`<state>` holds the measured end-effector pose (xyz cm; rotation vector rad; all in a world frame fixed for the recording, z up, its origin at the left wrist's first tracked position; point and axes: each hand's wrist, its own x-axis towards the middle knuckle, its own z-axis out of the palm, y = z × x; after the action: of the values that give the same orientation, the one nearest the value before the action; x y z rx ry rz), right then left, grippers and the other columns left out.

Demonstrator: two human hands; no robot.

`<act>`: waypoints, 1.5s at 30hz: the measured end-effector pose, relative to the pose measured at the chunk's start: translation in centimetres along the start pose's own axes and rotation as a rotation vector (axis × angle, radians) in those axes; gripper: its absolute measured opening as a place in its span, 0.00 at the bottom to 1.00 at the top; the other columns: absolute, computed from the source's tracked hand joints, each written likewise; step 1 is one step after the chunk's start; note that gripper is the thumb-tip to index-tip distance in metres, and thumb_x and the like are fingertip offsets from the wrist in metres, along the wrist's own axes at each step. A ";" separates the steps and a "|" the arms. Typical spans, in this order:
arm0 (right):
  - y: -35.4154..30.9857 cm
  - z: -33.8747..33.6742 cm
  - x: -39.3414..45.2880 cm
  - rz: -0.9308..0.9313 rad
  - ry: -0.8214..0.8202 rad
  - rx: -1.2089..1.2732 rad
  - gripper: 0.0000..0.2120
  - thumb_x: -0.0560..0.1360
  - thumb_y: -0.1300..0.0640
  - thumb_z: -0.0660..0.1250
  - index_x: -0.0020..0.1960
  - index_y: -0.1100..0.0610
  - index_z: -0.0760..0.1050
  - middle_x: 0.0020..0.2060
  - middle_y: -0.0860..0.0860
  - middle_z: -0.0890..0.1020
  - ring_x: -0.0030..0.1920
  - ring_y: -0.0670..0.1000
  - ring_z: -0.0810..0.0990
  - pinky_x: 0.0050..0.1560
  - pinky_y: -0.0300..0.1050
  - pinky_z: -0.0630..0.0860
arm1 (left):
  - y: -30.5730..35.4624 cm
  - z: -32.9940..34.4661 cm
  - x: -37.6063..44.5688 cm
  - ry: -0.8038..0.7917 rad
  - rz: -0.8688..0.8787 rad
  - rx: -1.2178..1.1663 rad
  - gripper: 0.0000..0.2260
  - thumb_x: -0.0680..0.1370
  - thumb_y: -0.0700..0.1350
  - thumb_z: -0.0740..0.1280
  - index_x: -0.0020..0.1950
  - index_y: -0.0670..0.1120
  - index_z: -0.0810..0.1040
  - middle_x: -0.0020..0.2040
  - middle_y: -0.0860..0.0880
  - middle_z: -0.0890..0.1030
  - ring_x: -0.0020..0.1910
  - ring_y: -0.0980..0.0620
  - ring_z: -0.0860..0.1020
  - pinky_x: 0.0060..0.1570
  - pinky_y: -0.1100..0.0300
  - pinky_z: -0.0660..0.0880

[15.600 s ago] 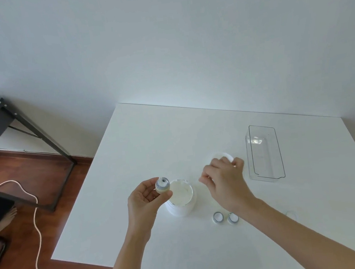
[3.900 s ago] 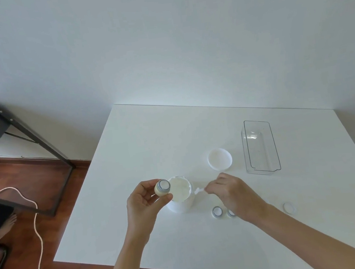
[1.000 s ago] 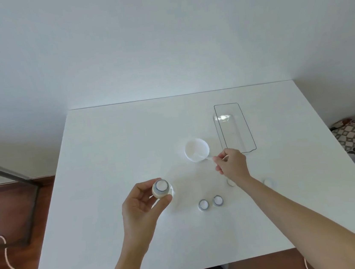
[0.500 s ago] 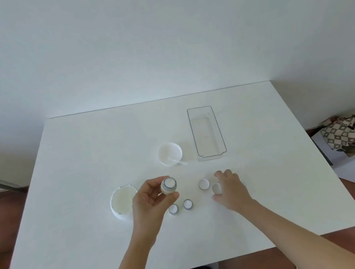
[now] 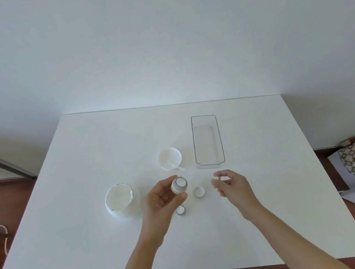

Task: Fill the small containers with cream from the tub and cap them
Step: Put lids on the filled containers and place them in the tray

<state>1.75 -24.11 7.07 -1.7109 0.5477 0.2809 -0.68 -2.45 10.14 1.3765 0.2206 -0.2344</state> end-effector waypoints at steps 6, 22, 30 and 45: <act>-5.4 0.6 -3.9 -0.025 -0.181 0.395 0.11 0.68 0.57 0.77 0.38 0.57 0.74 0.36 0.57 0.81 0.41 0.52 0.77 0.48 0.44 0.76 | 0.3 0.9 0.3 -0.055 0.005 -0.019 0.18 0.74 0.33 0.73 0.61 0.48 0.81 0.53 0.50 0.88 0.50 0.58 0.85 0.48 0.68 0.78; -10.1 2.6 -5.1 -0.265 -0.306 -0.112 0.14 0.68 0.59 0.77 0.52 0.50 0.83 0.45 0.51 0.86 0.49 0.52 0.84 0.56 0.50 0.80 | 2.7 -0.7 1.6 -0.170 0.134 0.066 0.15 0.69 0.33 0.79 0.52 0.45 0.82 0.49 0.47 0.88 0.51 0.48 0.86 0.53 0.62 0.79; -11.2 3.1 -4.7 -0.293 -0.357 -0.248 0.13 0.67 0.55 0.78 0.50 0.48 0.82 0.44 0.48 0.85 0.45 0.52 0.83 0.53 0.50 0.80 | 3.1 -1.8 1.5 -0.168 0.093 0.019 0.14 0.70 0.31 0.78 0.52 0.42 0.82 0.48 0.46 0.88 0.49 0.47 0.86 0.51 0.60 0.80; -12.1 3.0 -4.3 -0.424 -0.517 -0.397 0.11 0.70 0.55 0.74 0.51 0.46 0.80 0.45 0.46 0.83 0.45 0.47 0.82 0.51 0.48 0.80 | 3.8 -3.3 2.1 -0.302 -0.011 -0.086 0.12 0.70 0.38 0.78 0.52 0.43 0.84 0.50 0.42 0.88 0.52 0.46 0.86 0.51 0.62 0.80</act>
<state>4.49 -18.71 18.81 -1.9845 -0.2693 0.5275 2.35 1.36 12.52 1.2368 -0.0132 -0.4328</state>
